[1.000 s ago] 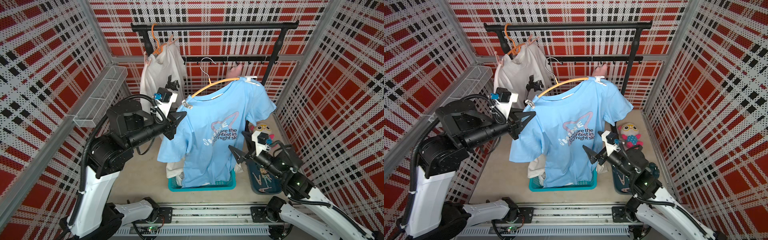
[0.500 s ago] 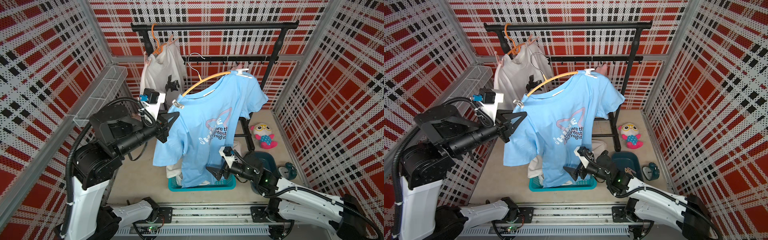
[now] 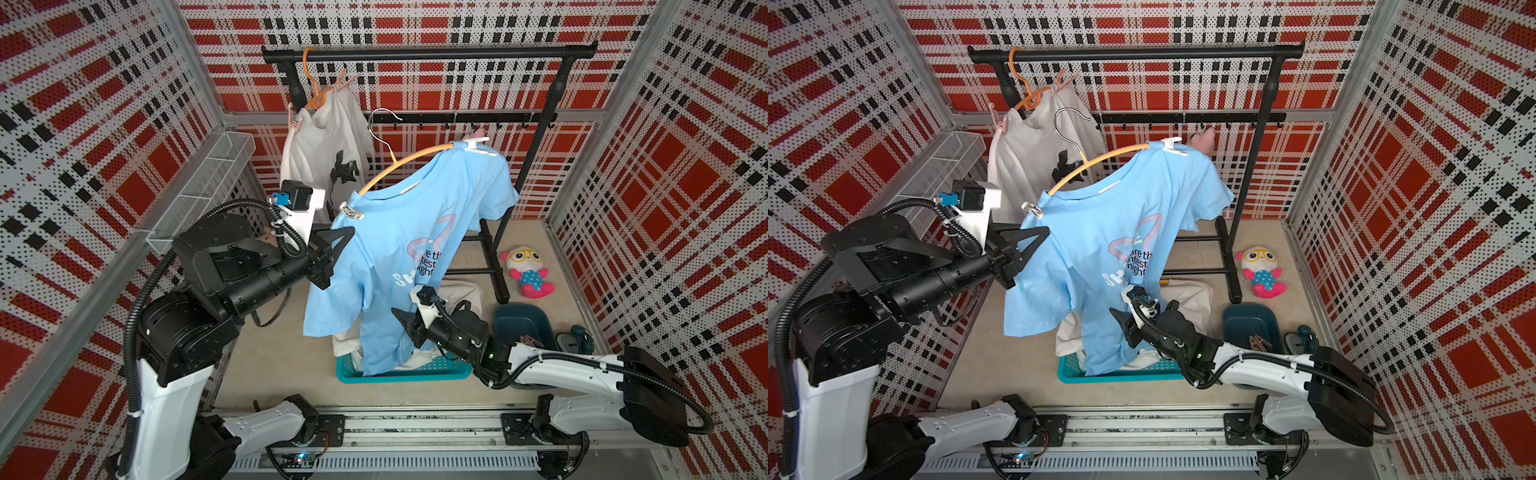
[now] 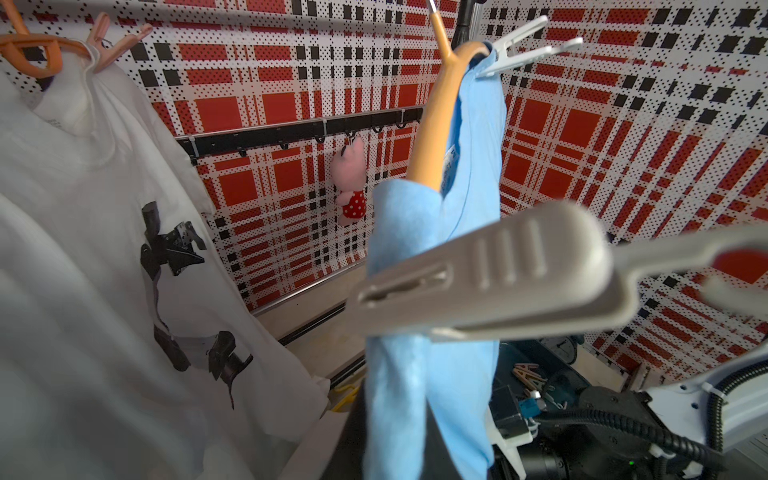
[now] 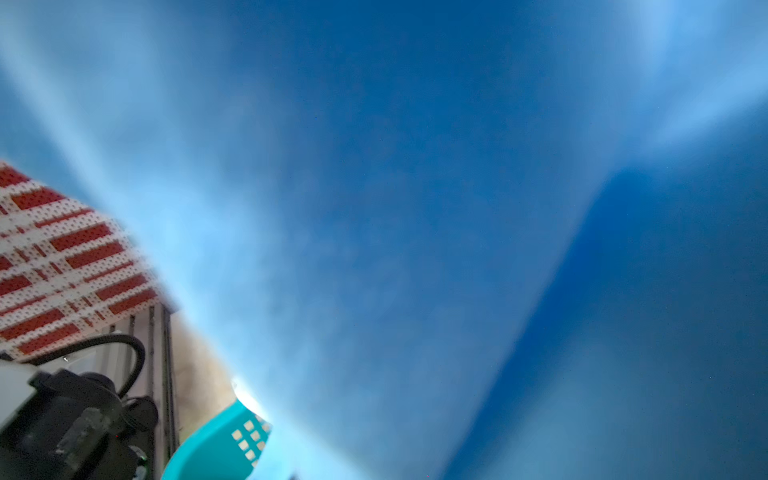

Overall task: Use clothespins to secure the t-shirt on both sides of the hanger
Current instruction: Hang the hanger on the clothesline.

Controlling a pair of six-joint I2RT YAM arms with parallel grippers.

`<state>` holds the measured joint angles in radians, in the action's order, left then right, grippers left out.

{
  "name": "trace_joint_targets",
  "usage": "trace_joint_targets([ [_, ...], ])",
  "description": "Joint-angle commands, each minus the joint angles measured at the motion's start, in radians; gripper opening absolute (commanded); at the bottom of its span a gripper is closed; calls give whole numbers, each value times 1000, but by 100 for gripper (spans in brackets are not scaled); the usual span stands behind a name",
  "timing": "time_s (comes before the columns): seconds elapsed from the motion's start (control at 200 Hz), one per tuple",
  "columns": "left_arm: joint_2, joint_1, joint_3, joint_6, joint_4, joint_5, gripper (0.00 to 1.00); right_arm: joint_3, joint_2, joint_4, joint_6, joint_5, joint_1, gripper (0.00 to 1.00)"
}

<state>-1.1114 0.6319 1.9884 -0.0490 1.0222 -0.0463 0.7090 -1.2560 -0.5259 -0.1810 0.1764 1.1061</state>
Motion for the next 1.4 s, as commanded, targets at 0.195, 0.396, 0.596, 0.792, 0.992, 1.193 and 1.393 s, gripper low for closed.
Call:
trace_joint_targets([
  [0.195,-66,9,-8,-17,-125,12,0,214,215,227,48,136,6,0],
  [0.396,-127,35,31,-25,-156,41,0,282,212,296,63,190,-115,0],
  [0.596,-220,117,110,-18,-182,271,0,359,84,240,36,127,-316,0],
  [0.792,-355,195,223,26,-180,606,0,478,-119,180,-28,-7,-428,0],
  [0.992,-441,190,324,54,-247,712,0,595,-282,121,-47,-68,-441,0],
  [1.193,-465,76,350,87,-329,630,0,722,-433,90,-73,-117,-443,0],
  [1.393,-483,-19,353,108,-400,556,0,821,-540,48,-138,-184,-443,0],
])
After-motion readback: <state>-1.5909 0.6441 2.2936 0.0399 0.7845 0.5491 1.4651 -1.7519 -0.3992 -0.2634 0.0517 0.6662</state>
